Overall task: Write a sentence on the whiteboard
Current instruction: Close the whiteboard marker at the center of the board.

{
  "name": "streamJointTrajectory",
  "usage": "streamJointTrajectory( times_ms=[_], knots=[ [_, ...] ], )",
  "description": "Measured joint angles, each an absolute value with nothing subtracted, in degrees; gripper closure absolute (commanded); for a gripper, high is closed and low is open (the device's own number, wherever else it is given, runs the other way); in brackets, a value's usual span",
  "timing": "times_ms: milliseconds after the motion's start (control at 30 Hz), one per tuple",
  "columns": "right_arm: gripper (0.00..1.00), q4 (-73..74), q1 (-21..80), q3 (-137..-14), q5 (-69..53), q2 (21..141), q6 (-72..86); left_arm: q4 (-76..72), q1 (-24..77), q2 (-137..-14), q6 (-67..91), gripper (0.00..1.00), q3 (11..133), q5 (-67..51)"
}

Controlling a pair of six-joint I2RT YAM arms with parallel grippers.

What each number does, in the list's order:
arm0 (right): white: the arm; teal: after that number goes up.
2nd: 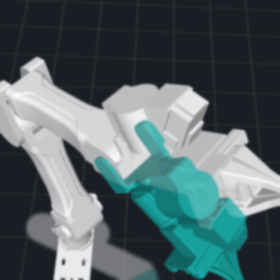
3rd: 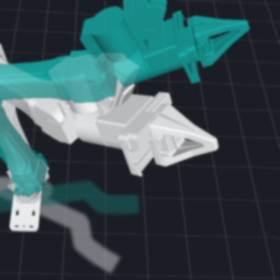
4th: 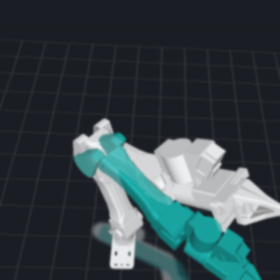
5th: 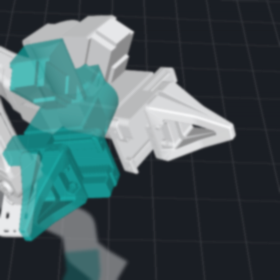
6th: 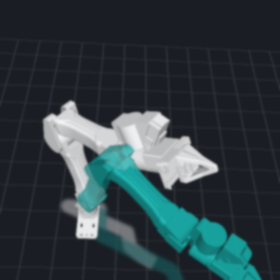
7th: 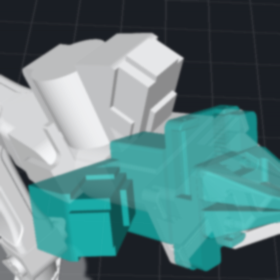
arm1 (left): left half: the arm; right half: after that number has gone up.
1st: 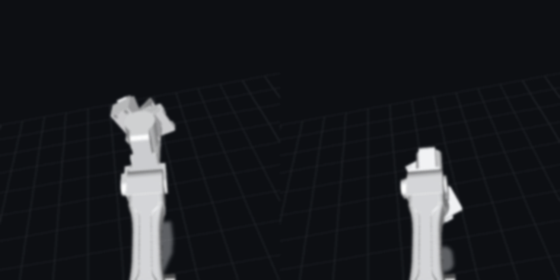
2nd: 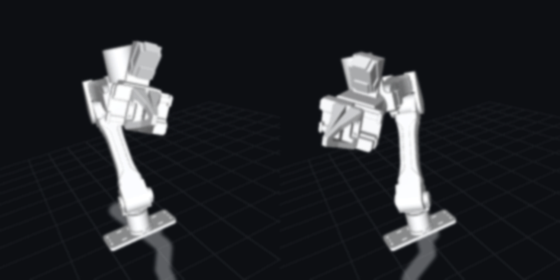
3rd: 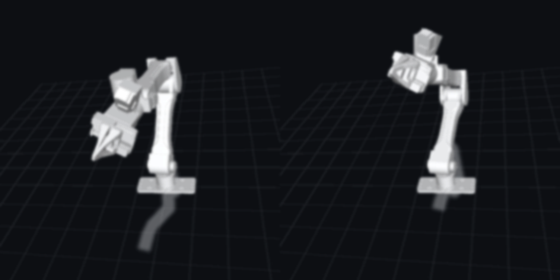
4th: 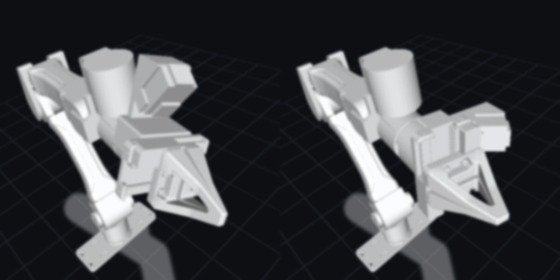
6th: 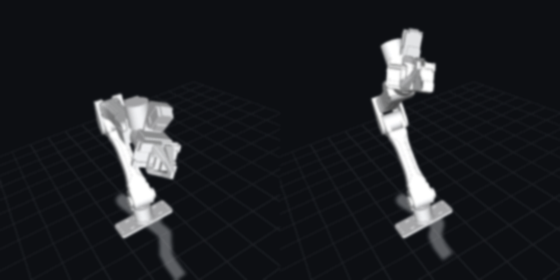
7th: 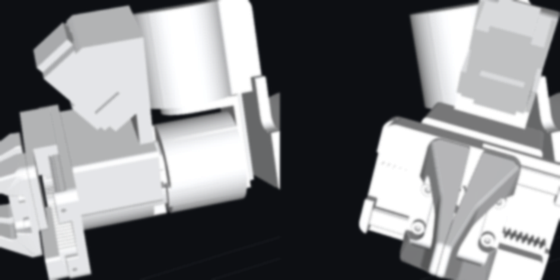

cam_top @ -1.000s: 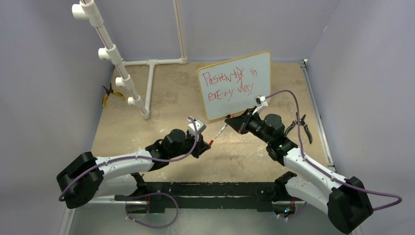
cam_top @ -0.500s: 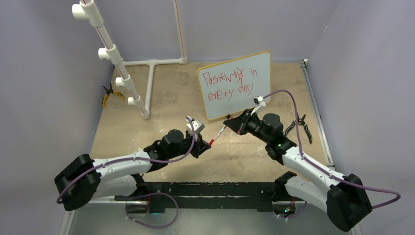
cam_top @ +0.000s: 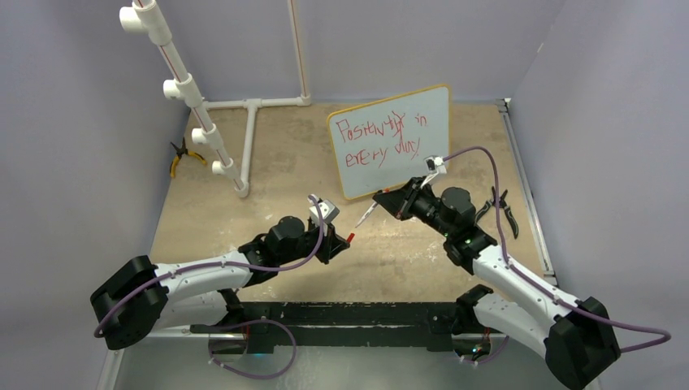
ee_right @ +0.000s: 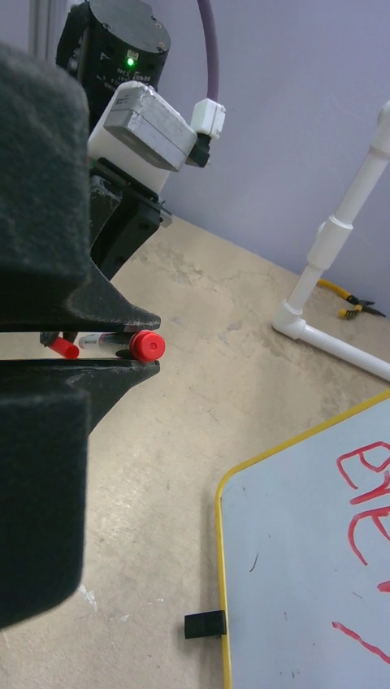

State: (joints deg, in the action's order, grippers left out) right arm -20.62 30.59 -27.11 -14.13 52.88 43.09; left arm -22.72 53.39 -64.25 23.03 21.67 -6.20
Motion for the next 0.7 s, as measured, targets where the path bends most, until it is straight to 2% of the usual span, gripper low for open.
streamJointTrajectory(
  times_ms=[700],
  knots=[
    [1.00,-20.8,30.6,-27.2,-17.2,56.7,43.0,-23.1,53.4,-64.2,23.2,1.00,21.7,-6.2]
  ],
)
